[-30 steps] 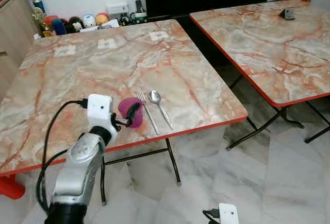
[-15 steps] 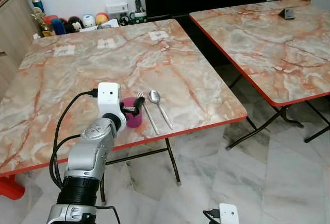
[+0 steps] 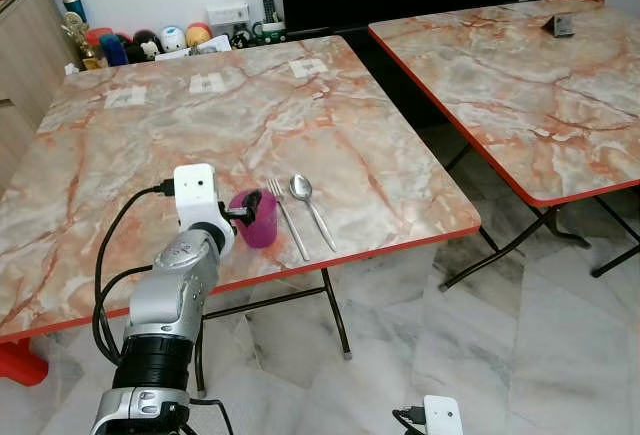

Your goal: Setting the table

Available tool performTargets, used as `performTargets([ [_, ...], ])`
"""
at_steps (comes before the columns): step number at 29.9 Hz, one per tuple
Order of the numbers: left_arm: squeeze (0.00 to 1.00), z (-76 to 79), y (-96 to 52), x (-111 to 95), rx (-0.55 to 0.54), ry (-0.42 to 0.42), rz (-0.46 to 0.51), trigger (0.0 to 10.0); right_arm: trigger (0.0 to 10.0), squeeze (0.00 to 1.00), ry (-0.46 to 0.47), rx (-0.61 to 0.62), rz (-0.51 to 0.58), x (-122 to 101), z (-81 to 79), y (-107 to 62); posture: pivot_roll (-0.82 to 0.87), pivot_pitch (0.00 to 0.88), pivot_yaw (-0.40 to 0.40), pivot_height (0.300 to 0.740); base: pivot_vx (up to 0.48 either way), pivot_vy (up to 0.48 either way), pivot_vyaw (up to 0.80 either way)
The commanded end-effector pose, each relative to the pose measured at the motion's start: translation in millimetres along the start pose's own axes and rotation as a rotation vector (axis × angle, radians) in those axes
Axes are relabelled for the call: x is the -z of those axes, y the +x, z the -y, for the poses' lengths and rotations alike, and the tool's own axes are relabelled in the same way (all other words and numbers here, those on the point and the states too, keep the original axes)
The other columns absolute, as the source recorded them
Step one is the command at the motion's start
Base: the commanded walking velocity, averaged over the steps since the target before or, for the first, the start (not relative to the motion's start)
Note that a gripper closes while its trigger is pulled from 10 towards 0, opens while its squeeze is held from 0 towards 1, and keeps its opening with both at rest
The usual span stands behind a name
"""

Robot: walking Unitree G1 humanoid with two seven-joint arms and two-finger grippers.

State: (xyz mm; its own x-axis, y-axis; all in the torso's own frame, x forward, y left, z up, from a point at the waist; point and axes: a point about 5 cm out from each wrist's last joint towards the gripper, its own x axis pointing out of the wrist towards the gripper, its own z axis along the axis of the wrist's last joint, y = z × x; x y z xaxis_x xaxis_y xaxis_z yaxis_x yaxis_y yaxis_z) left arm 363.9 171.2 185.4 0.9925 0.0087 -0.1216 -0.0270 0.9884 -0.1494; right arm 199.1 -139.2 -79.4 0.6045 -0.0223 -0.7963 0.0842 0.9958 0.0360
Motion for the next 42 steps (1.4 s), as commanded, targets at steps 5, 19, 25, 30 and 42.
performTargets([
  [5, 0.00, 0.6, 2.3, -1.3, -0.016, -0.014, -0.029, 1.8, 10.0, 0.00, -0.007, -0.006, -0.026, 6.6, -1.5, -1.0, 0.10, 0.132, 0.023, 0.740, 0.000, 0.000, 0.00],
  [19, 0.00, 2.9, 2.0, 1.1, -0.008, 0.011, -0.061, 9.2, 10.0, 0.00, -0.007, -0.007, -0.029, 7.3, -1.8, -1.1, 0.10, 0.134, 0.024, 0.740, 0.000, 0.000, 0.00],
  [25, 0.00, 3.5, 1.7, 1.8, 0.000, 0.020, -0.068, 0.0, 10.0, 0.00, -0.008, -0.008, -0.030, 7.3, -2.1, -1.1, 0.10, 0.136, 0.025, 0.740, 0.000, 0.000, 0.00],
  [30, 0.00, 4.2, 1.0, 2.5, 0.003, 0.019, -0.072, 0.0, 10.0, 0.00, -0.008, -0.009, -0.030, 7.3, -2.3, -1.1, 0.10, 0.136, 0.025, 0.740, 0.000, 0.000, 0.00],
  [42, 0.00, 3.8, -0.1, 4.6, 0.016, 0.042, -0.085, 0.0, 10.0, 0.00, -0.009, -0.009, -0.032, 7.7, -2.2, -1.1, 0.10, 0.137, 0.024, 0.740, 0.000, 0.000, 0.00],
])
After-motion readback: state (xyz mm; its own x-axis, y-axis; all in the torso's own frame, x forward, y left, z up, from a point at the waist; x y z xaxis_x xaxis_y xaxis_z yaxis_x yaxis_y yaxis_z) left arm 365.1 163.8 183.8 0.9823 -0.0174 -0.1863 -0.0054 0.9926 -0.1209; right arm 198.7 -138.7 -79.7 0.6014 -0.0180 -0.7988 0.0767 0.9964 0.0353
